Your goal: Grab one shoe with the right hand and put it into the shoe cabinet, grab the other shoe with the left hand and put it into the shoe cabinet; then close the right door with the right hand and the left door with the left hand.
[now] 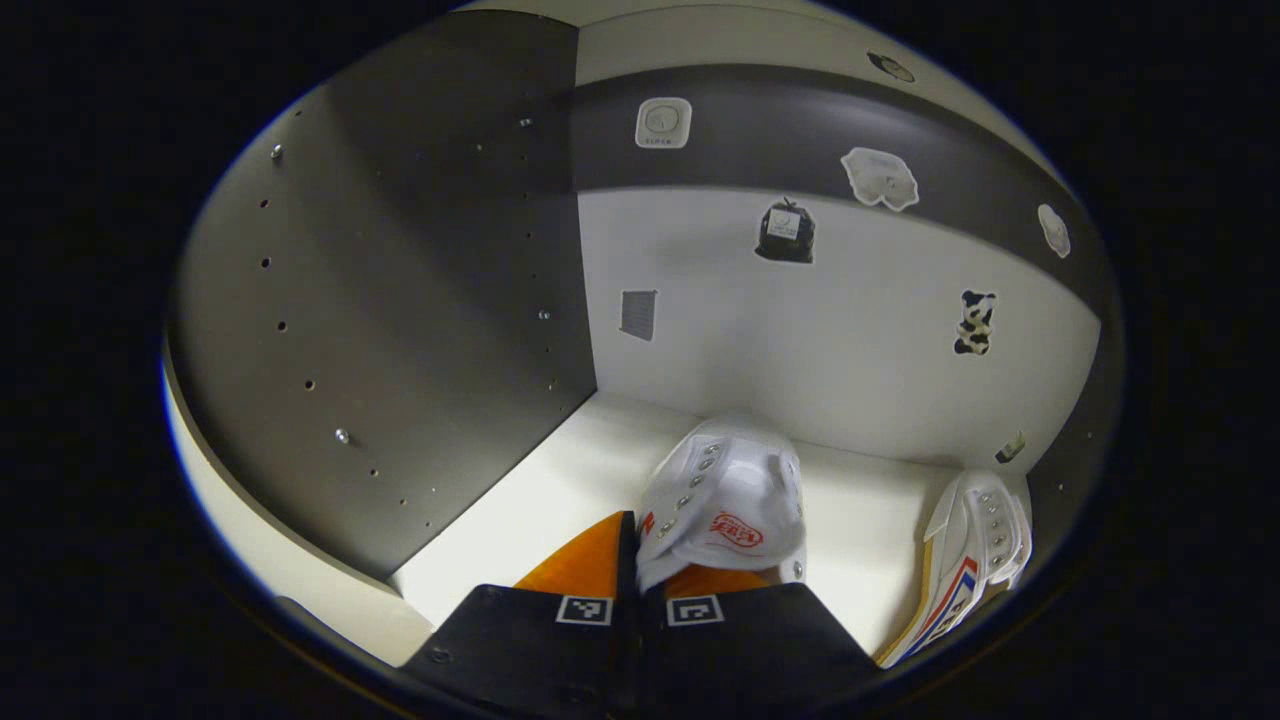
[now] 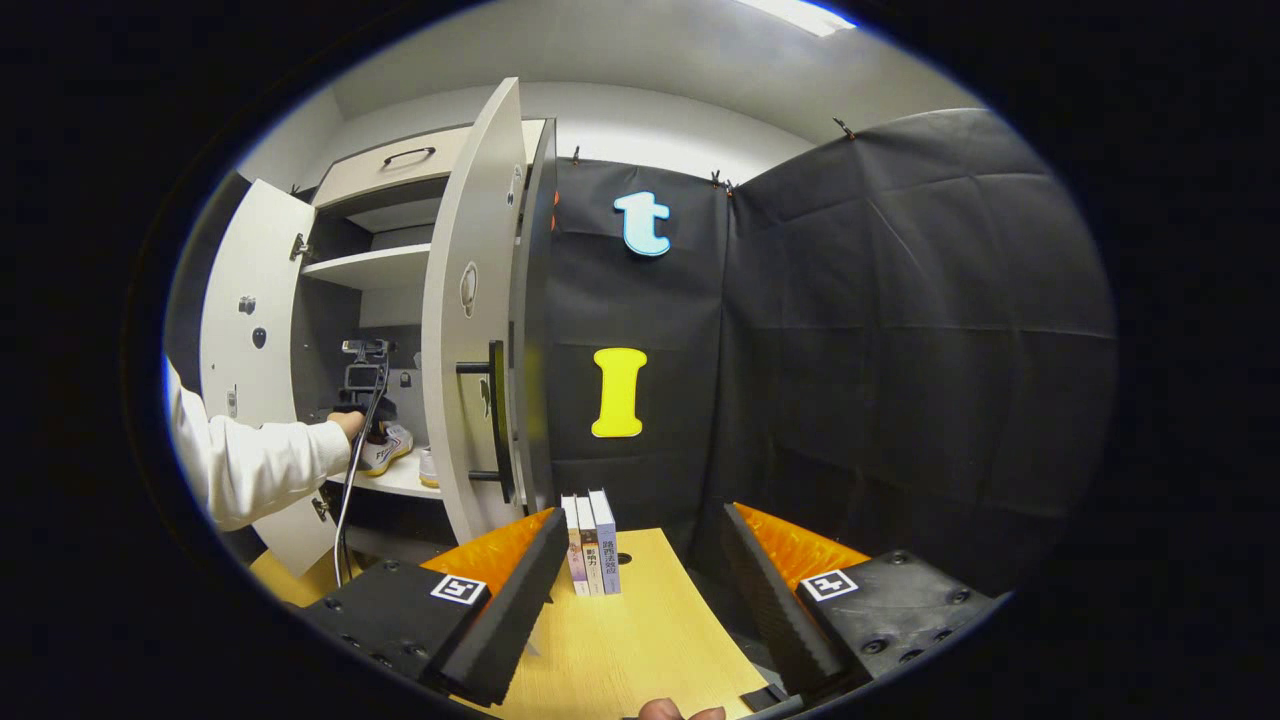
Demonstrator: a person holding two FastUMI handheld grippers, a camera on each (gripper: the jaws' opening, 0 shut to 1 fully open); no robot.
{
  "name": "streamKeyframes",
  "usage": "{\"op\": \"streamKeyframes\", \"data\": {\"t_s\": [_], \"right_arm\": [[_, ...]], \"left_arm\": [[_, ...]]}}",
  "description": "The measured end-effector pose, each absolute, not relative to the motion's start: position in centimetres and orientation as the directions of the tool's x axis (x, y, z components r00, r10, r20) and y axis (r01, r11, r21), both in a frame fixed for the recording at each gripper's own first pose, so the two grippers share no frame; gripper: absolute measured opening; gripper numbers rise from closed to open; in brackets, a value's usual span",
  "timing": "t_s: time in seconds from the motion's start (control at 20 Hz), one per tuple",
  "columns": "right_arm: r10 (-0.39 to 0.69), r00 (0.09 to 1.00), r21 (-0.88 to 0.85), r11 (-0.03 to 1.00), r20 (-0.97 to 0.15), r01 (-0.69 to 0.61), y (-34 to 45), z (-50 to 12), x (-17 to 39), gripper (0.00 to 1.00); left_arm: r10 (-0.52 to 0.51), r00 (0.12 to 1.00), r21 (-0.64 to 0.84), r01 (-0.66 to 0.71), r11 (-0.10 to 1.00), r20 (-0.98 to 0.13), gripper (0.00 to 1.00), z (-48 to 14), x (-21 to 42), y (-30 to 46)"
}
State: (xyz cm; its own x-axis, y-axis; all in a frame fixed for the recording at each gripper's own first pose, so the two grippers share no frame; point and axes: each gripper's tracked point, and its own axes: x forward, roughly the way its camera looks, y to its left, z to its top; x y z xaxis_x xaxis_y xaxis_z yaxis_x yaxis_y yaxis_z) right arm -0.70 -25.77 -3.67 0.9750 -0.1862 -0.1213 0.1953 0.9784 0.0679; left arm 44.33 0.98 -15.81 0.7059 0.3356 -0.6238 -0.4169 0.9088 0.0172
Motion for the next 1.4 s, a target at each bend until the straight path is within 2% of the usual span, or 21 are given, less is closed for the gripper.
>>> {"op": "streamKeyframes", "data": {"t_s": [0.2, 0.25, 0.3, 0.35, 0.4, 0.45, 0.6, 0.65, 0.85, 1.0, 1.2, 1.4], "right_arm": [[-0.187, 0.976, 0.082, 0.977, -0.115, 0.197, -26.0, -3.6, -1.1, 0.98], [-0.186, 0.976, 0.088, 0.977, -0.114, 0.196, -25.9, -3.5, -1.2, 0.98], [-0.182, 0.977, 0.094, 0.977, -0.112, 0.193, -25.8, -3.5, -1.3, 0.98], [-0.177, 0.978, 0.096, 0.978, -0.108, 0.188, -25.6, -3.4, -1.2, 0.98], [-0.173, 0.980, 0.093, 0.979, -0.103, 0.182, -25.5, -3.4, -1.1, 0.98], [-0.167, 0.981, 0.090, 0.980, -0.100, 0.176, -25.3, -3.3, -1.1, 0.98], [-0.154, 0.983, 0.095, 0.982, -0.097, 0.163, -24.9, -3.2, -0.8, 0.98], [-0.146, 0.984, 0.104, 0.982, -0.100, 0.157, -24.8, -3.2, -0.7, 0.98], [-0.124, 0.984, 0.108, 0.984, -0.130, 0.139, -24.4, -3.8, 0.1, 0.98], [-0.107, 0.984, 0.103, 0.987, -0.143, 0.122, -24.0, -3.7, 1.1, 0.98], [-0.092, 0.985, 0.098, 0.989, -0.146, 0.107, -23.7, -3.6, 3.5, 0.98], [-0.092, 0.986, 0.099, 0.989, -0.142, 0.106, -24.3, -3.0, 6.4, 0.98]], "left_arm": [[0.271, 0.730, -0.014, -0.358, 0.933, -0.627, 0.17, -15.6, 44.3, 0.2], [0.254, 0.728, -0.020, -0.345, 0.938, -0.637, 0.26, -15.7, 43.9, 0.0], [0.252, 0.726, -0.009, -0.335, 0.942, -0.640, 0.30, -15.7, 43.5, 0.0], [0.259, 0.727, 0.010, -0.327, 0.945, -0.636, 0.40, -15.5, 43.1, 0.1], [0.274, 0.736, 0.037, -0.321, 0.946, -0.619, 0.40, -15.2, 42.6, 0.3], [0.283, 0.745, 0.059, -0.313, 0.948, -0.605, 0.52, -14.8, 42.1, 0.4], [0.288, 0.790, 0.109, -0.273, 0.956, -0.542, 0.66, -13.1, 40.8, 0.0], [0.283, 0.807, 0.111, -0.264, 0.958, -0.519, 0.76, -12.3, 40.2, -0.3], [0.225, 0.872, 0.115, -0.194, 0.974, -0.435, 0.94, -9.4, 37.6, -1.8], [0.176, 0.917, 0.124, -0.140, 0.982, -0.357, 0.95, -6.8, 34.3, -3.1], [0.161, 0.958, 0.144, -0.129, 0.981, -0.237, 0.96, -3.3, 28.0, -3.9], [0.076, 0.983, 0.054, -0.068, 0.996, -0.166, 0.96, -0.7, 21.3, -5.8]]}}
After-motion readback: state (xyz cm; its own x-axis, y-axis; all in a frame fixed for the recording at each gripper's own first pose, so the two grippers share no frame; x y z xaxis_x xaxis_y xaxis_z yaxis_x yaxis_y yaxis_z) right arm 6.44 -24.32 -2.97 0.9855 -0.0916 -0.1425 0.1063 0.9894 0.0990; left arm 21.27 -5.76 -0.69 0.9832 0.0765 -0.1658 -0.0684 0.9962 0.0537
